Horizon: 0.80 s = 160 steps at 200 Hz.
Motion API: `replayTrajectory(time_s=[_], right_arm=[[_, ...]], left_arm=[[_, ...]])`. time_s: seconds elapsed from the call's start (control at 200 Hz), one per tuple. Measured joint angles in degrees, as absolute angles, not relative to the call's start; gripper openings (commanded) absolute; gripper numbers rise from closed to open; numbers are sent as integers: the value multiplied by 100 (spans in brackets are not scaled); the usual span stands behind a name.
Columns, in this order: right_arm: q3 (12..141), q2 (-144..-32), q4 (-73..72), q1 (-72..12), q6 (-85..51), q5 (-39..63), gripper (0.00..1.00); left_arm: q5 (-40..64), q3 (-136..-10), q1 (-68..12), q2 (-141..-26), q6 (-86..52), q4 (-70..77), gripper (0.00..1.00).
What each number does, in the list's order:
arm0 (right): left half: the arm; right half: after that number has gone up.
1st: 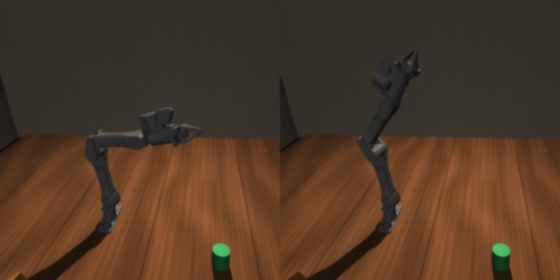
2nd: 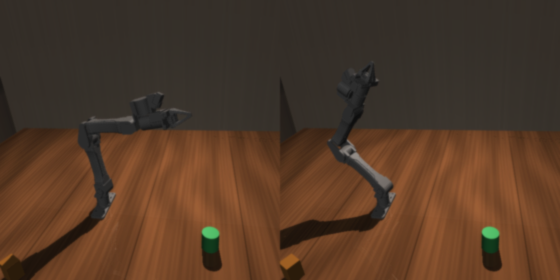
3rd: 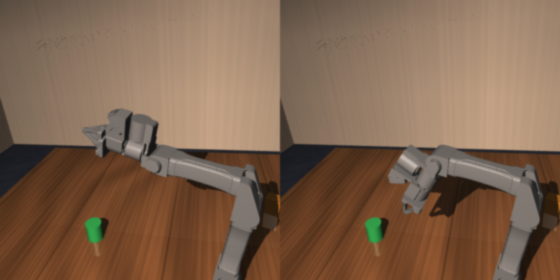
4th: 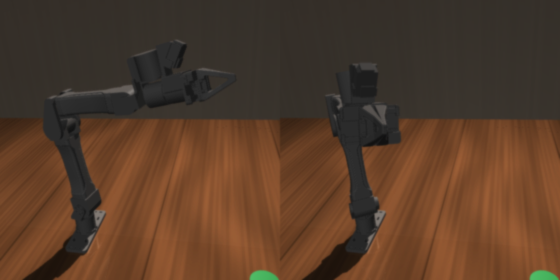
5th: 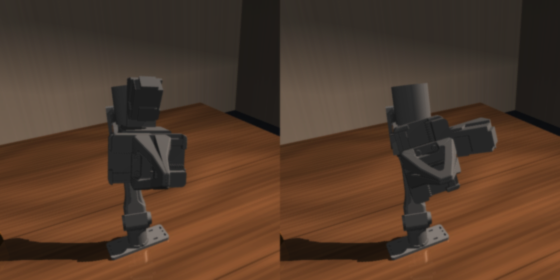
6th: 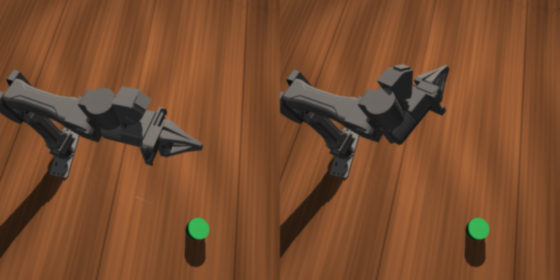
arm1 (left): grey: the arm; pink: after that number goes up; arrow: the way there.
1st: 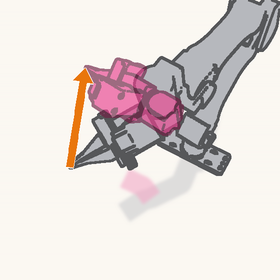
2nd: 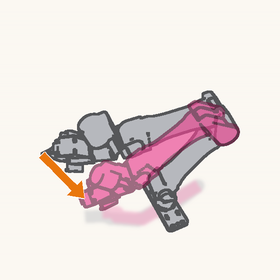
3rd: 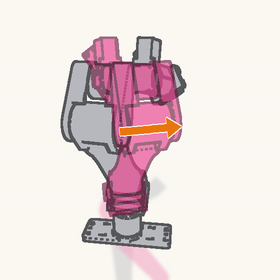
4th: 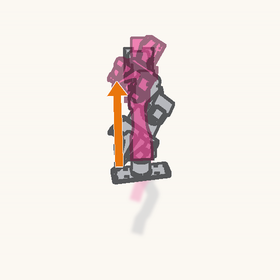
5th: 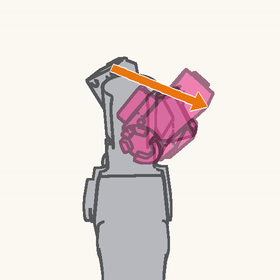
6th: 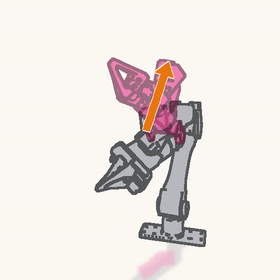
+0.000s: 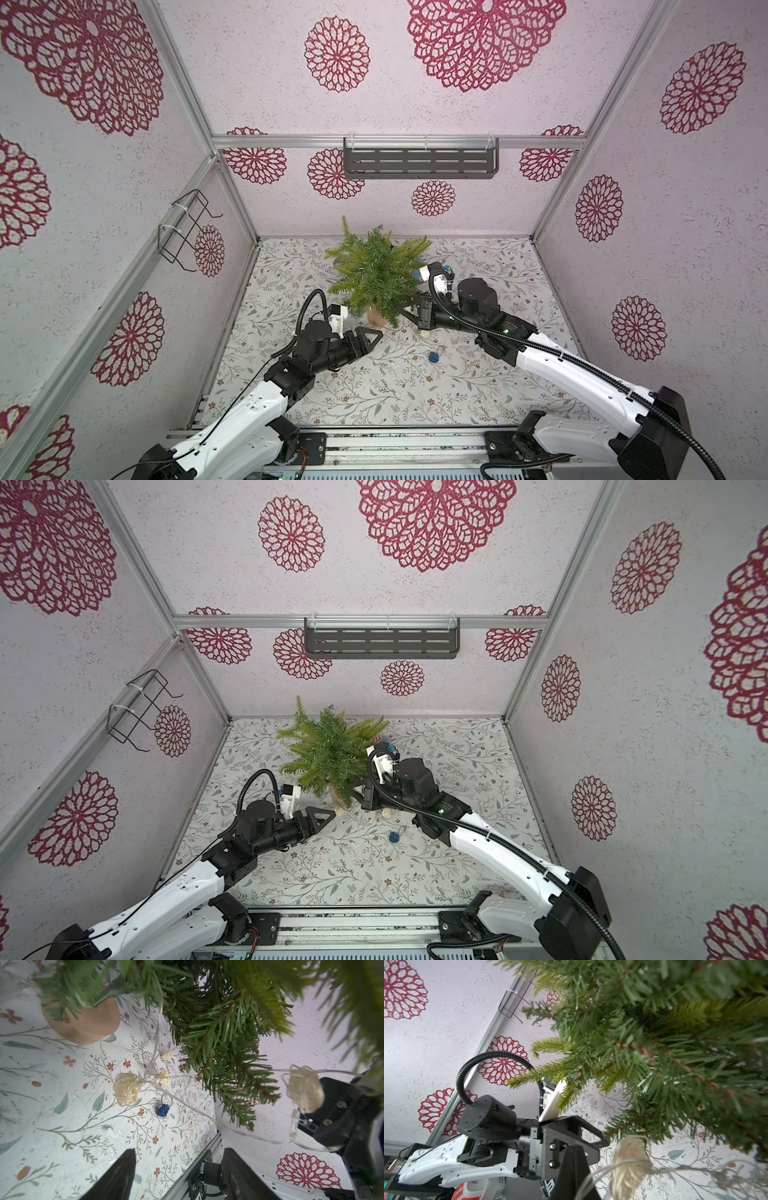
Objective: Remove string lights from the small christmas tree
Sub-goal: Remove the light string from the Christmas tree.
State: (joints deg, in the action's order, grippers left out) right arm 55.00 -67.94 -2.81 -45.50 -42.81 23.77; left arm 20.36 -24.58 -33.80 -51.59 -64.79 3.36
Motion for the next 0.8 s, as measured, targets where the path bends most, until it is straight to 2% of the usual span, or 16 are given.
replayTrajectory(time_s=[0.3, 0.625, 0.801], right_arm=[[5537, -6624, -325, -4683, -4141, 2532, 0], [5537, -6425, -314, -4716, -4093, 2528, 0], [5537, -6416, -311, -4733, -4091, 2506, 0]], left_arm=[[1546, -2475, -3415, -5629, -6495, 899, 69], [1017, -2832, -3465, -6211, -6386, 1391, 51], [902, -2836, -3518, -6539, -6396, 1695, 48]])
